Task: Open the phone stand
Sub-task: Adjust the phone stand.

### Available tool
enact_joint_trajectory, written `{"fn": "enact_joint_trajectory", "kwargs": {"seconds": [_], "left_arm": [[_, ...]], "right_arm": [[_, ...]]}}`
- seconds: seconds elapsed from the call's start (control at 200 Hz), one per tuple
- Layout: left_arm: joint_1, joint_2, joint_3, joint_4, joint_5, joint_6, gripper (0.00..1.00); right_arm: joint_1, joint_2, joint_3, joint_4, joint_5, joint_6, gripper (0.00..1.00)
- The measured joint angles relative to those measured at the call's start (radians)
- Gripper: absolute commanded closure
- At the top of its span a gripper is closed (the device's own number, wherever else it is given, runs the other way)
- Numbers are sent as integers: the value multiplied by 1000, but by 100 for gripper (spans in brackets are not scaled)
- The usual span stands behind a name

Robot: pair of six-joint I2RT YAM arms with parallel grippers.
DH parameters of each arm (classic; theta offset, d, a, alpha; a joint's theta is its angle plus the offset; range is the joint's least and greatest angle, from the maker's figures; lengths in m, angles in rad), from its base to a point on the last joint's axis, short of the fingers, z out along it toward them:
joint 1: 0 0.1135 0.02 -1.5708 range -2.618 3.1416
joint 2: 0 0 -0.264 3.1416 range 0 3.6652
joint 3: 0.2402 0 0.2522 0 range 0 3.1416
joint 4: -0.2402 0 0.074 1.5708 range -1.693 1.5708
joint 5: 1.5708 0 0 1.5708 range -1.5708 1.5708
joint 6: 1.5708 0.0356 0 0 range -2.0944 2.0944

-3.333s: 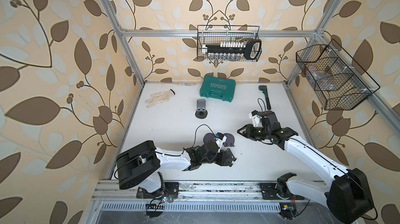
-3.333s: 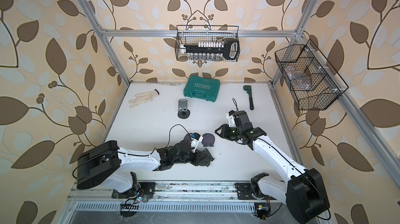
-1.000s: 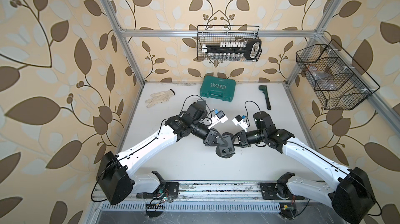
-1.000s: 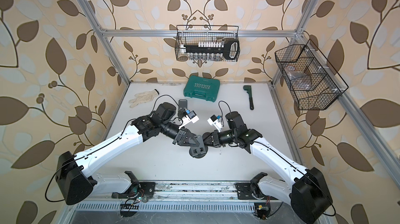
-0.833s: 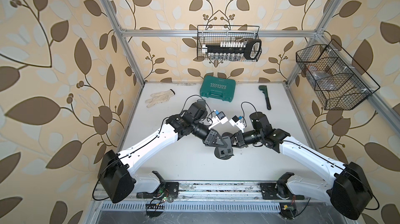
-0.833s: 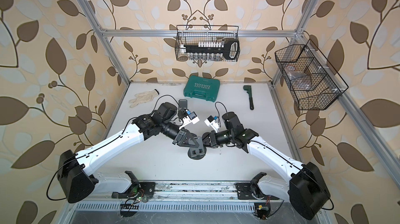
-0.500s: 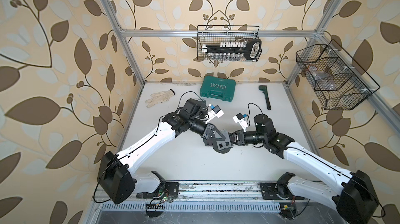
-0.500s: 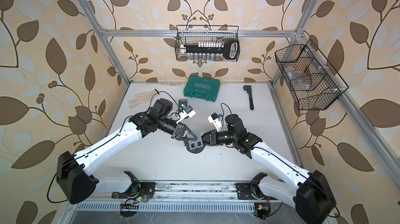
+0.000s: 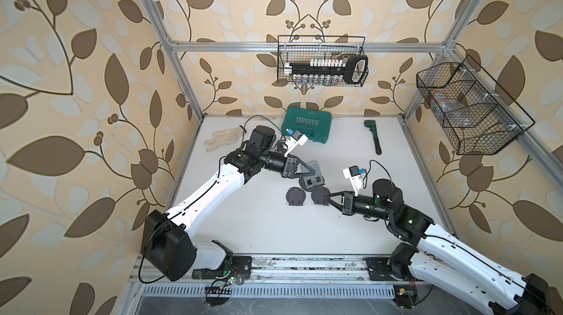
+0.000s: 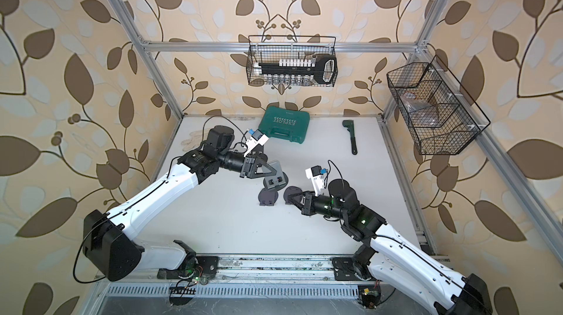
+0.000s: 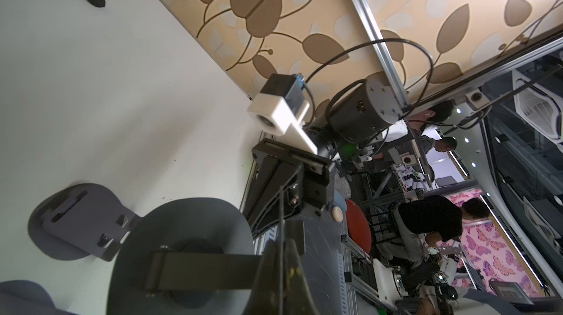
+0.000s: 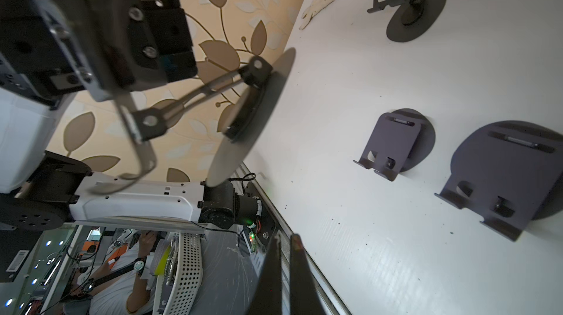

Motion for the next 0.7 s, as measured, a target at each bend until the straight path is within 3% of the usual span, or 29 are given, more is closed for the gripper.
{"fn": "enact_joint_trajectory", "kwargs": {"seconds": [0.08,0.15,0.395,0.505,0.7], "left_arm": [[0,15,40,-67,34,62,100],[0,16,55,-119,60,111,100],[0,15,55,-249,120,220,100],[0,15,55,-282,132,248,100],[0,15,55,-300,143,274,100]], "right_arm": [[-59,34,2,2,-53,10,60],[-112,49,3,12,-108,13,54],[-220,123,4,242,-331,139,51],[-212,169,14,312,-394,179,51],[-114,182,109,256,-419,114,51]]}}
